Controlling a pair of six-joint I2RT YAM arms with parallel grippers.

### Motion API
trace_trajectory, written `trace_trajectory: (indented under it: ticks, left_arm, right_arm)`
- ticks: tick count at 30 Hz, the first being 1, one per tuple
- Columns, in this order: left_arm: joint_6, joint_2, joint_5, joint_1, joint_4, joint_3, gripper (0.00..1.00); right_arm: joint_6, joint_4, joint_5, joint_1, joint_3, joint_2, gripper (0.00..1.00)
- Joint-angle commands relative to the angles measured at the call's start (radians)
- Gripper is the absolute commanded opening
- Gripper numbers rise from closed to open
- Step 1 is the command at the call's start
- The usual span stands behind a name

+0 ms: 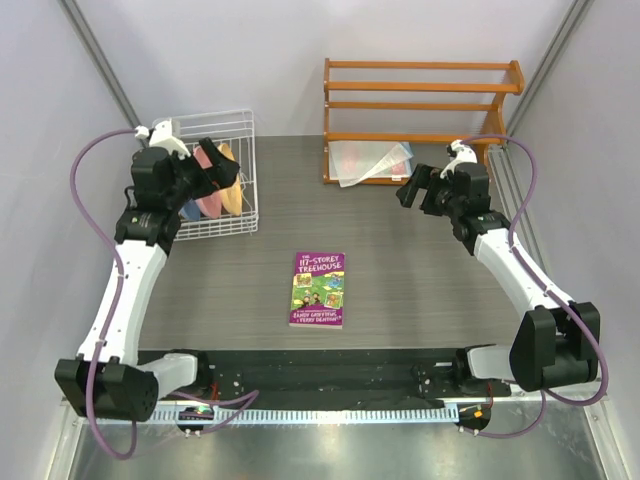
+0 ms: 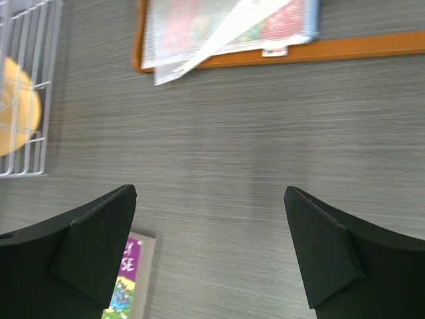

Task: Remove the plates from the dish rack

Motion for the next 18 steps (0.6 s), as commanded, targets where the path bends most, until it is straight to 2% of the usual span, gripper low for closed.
trace_trajectory:
  ticks: [1, 3, 6, 7, 18]
  left_arm:
    - [0.078, 0.067, -0.029, -0.016, -0.011, 0.091, 0.99]
    - [0.126, 0.096, 0.025, -0.019, -0.028, 0.125, 0.99]
    - [0.135, 0.148, -0.01, -0.047, -0.019, 0.137, 0.99]
    - [0.139, 0.159, -0.109, -0.062, -0.007, 0.14, 0.99]
    - [0.23, 0.454, -0.511, -0.22, -0.033, 0.333, 0.97]
  right_arm:
    - [-0.054, -0.034, 0.163, 0.002, 0.051, -0.031, 1.0]
    - [-0.06, -0.041, 0.238, 0.002, 0.047, -0.031, 1.0]
    - [-0.072, -0.045, 0.248, 0.002, 0.049, -0.017, 1.0]
    - [-0.074, -0.045, 0.248, 0.002, 0.052, -0.014, 1.0]
    - [-0.061, -0.036, 0.214, 0.001, 0.046, 0.011, 0.97]
